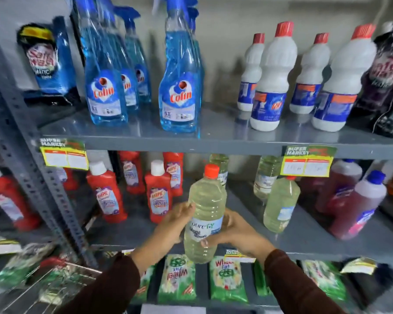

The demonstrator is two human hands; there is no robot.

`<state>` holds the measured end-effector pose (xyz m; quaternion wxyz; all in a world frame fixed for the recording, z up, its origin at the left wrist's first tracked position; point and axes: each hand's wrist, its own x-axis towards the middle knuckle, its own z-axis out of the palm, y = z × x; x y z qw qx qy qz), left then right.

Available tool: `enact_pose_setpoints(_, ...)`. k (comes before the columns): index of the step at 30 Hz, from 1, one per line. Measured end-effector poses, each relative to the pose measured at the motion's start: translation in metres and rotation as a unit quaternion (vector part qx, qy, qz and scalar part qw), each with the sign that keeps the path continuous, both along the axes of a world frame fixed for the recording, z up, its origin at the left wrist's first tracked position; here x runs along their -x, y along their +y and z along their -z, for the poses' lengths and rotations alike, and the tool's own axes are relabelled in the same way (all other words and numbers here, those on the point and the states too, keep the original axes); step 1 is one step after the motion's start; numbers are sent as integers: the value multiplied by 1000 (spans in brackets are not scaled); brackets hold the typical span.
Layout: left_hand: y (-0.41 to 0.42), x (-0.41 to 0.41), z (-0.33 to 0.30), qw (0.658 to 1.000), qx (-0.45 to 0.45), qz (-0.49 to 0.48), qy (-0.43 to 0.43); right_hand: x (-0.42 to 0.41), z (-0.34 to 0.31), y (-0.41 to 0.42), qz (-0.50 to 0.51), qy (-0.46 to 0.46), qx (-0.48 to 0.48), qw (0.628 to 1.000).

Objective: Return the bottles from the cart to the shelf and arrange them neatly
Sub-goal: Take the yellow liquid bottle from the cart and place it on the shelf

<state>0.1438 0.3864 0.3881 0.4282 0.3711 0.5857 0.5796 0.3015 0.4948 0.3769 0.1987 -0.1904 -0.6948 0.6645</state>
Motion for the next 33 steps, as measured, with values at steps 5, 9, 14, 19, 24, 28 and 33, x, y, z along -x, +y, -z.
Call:
enact_pose_setpoints(5, 37, 8, 55, 999, 6, 2, -49, 12, 31, 40, 19, -43, -3, 999)
enact_pose_setpoints(9, 64, 6, 80, 996, -38, -23, -78, 20, 45, 69, 30, -59, -6, 998)
enact_pose_setpoints(14, 91, 0, 106, 993, -74, -68, -63, 27, 74, 88, 83, -47, -39, 995)
enact_pose_setpoints(19, 116, 8, 114, 996, -72, -45, -30, 33, 84, 96, 134, -46, -106, 984)
enact_pose_setpoints(24, 134, 11, 132, 996, -64, -65, 2, 38, 97, 99, 179, -61, -111, 976)
enact_pose_setpoints(28, 122, 2, 162, 993, -57, -101, -17, 34, 117, 84, 225, -74, -95, 967)
enact_pose_setpoints(33, 124, 3, 170, 983, -45, -175, -33, 37, 145, 92, 273, -47, -95, 956)
